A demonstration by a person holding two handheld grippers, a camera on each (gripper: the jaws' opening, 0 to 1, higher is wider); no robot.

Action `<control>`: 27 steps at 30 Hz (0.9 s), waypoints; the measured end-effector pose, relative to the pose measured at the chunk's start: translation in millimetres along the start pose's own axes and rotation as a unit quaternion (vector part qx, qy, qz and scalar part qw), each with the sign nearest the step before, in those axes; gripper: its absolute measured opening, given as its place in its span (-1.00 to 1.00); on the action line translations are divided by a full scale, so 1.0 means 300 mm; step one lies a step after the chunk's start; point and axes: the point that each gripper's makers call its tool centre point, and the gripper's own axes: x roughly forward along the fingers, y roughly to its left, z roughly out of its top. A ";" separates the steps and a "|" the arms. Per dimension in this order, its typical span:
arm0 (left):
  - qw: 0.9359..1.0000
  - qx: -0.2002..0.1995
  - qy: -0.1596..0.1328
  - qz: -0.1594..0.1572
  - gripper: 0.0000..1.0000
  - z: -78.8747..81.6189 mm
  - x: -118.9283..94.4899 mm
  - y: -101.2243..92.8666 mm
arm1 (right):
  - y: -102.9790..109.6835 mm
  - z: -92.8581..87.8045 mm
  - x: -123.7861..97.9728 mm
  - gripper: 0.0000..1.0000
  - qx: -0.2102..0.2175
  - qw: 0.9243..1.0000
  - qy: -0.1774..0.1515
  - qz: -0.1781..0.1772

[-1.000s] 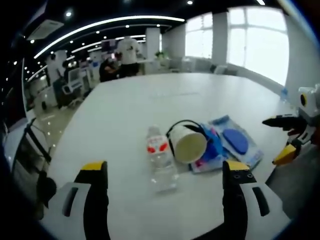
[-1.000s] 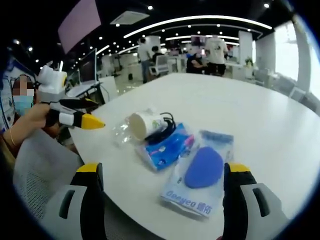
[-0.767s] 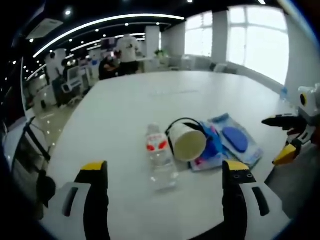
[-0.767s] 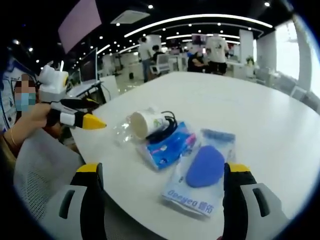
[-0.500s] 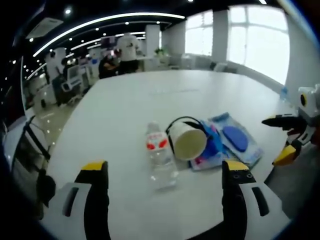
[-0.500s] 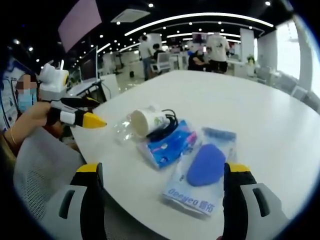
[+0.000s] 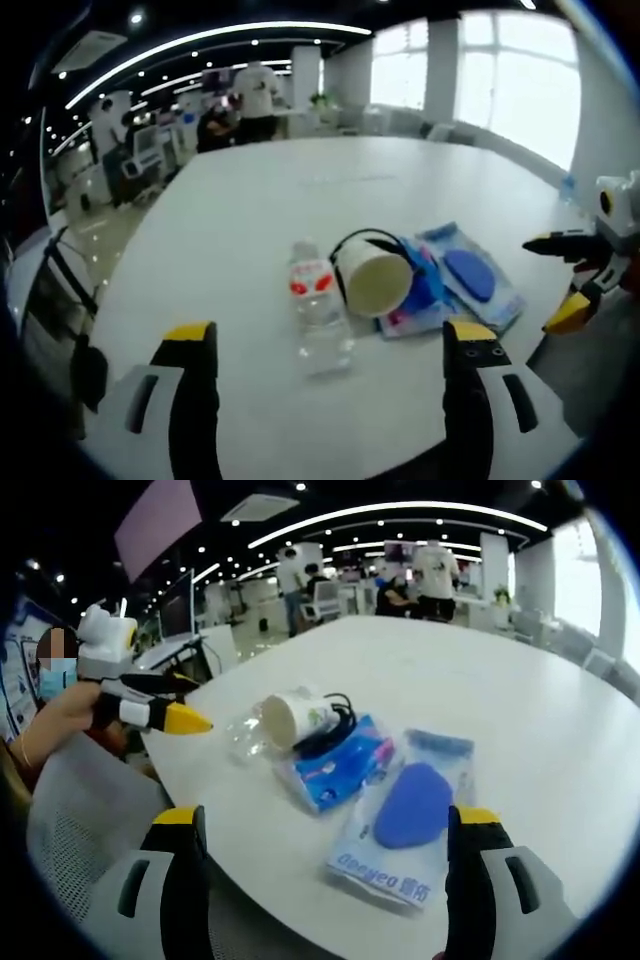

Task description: Arrange the tabletop items into an orderly group along one side of the table until the central work area is clear of visible clutter.

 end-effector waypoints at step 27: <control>0.996 -0.040 0.074 -0.037 0.62 -0.077 0.013 -0.034 | 0.007 0.001 -0.002 0.99 -0.011 1.000 0.001 0.001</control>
